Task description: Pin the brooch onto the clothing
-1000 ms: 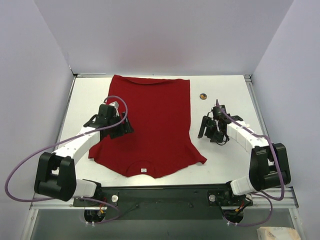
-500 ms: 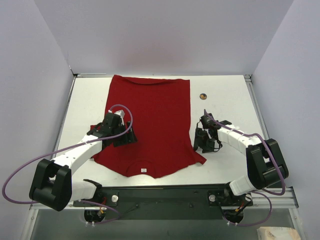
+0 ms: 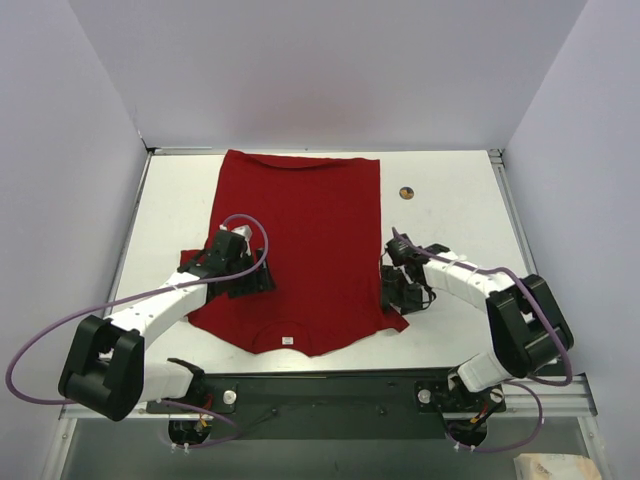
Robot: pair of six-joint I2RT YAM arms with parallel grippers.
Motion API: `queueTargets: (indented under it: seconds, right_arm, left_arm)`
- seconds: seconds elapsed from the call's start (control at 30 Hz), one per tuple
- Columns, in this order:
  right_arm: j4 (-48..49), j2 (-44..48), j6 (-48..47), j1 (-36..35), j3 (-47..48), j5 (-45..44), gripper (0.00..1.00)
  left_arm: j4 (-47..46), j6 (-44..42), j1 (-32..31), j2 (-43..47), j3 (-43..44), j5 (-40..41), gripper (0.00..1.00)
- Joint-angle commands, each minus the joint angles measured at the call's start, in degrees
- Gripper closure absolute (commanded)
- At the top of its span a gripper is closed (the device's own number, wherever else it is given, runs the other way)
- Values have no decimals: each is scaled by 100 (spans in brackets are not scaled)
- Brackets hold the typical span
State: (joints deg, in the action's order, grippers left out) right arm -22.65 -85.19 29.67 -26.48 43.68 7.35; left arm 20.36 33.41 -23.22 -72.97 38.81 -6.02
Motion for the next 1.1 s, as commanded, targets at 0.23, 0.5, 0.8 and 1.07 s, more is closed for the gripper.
queueTargets:
  seconds: [0.23, 0.5, 0.8, 1.07]
  right_arm:
    - [-740, -833, 451, -385, 237, -718, 100]
    - [-758, -324, 391, 713, 422, -1069, 100]
    - [-758, -181, -295, 1426, 1000, -1473, 100]
    - [-609, -368, -585, 1295, 1503, -1913, 79]
  left_arm:
    - [-58, -27, -51, -95, 127, 154, 25]
    - [82, -27, -51, -191, 136, 259, 25]
    - [91, -1, -51, -244, 101, 251, 25]
    - [65, -18, -60, -227, 171, 137, 25]
